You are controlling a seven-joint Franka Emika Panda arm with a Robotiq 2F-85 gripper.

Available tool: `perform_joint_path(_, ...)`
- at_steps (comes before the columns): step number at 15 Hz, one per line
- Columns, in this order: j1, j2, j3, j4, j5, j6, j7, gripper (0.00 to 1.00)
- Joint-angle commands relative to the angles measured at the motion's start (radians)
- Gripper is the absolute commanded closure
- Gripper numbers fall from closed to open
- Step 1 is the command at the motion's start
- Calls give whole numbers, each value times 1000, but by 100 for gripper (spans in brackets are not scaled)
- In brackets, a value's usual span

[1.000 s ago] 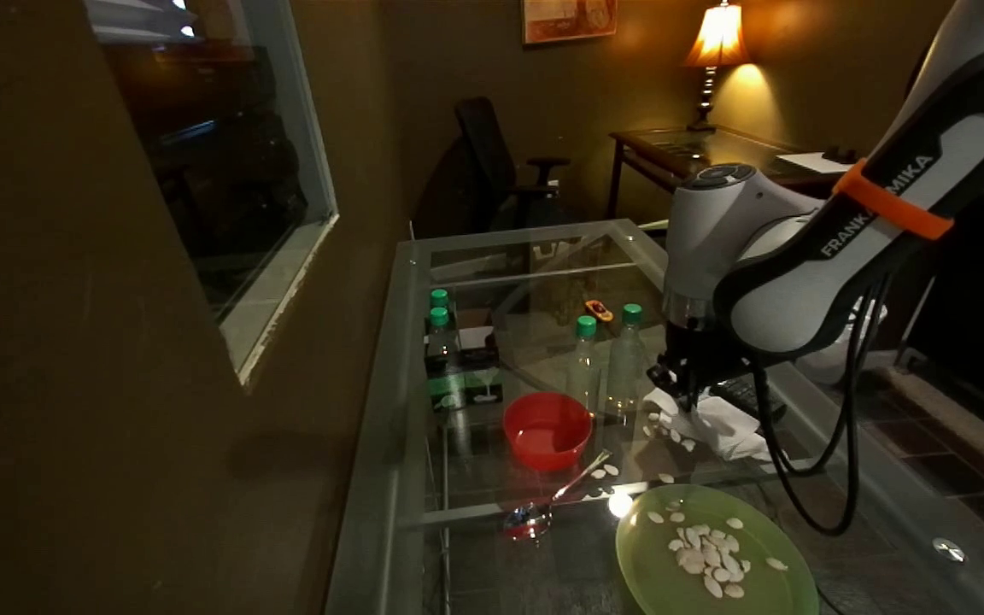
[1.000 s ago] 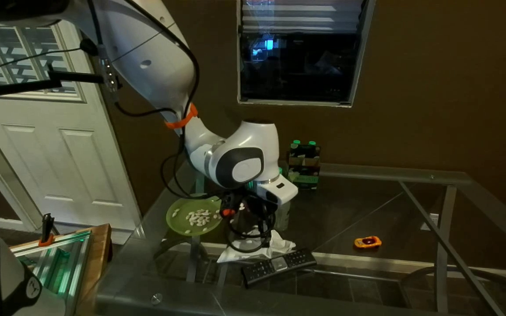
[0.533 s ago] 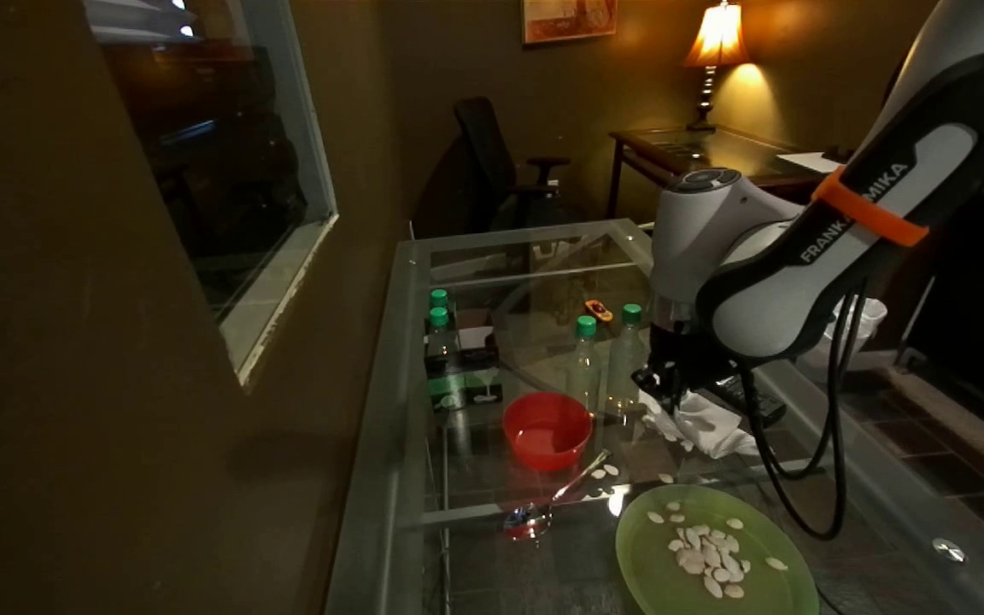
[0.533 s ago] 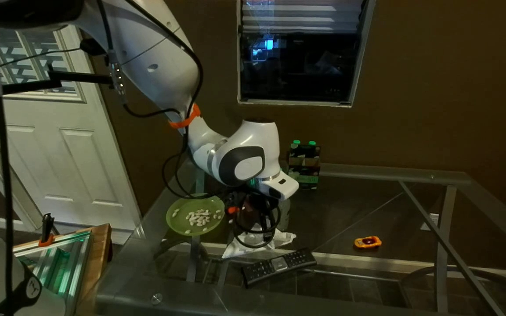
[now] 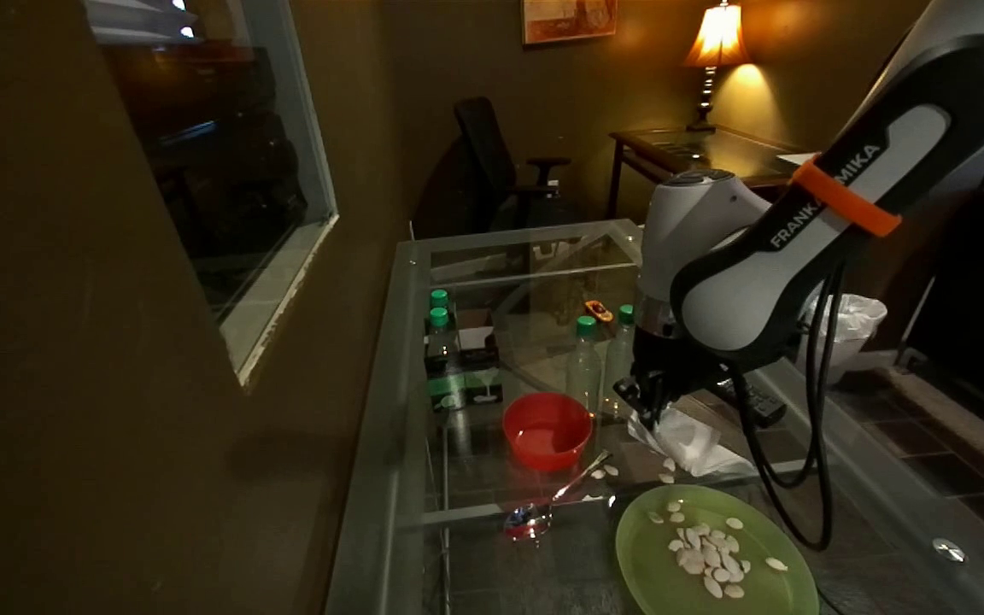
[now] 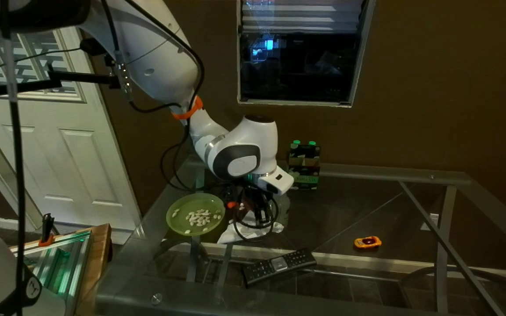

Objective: Use the napkin to push the grains on the table slightly to the left

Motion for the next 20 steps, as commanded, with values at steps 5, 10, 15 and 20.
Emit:
perform_joint_path(5, -70, 45, 138, 49, 171, -99, -208, 99)
perform_joint_path(10, -37, 4, 97, 28, 150, -88, -169, 98)
perform_joint_path(15, -52, 21, 121, 32, 180, -58, -194, 99)
perform_joint_path(20, -70, 59, 188, 56, 241, -27, -258, 99)
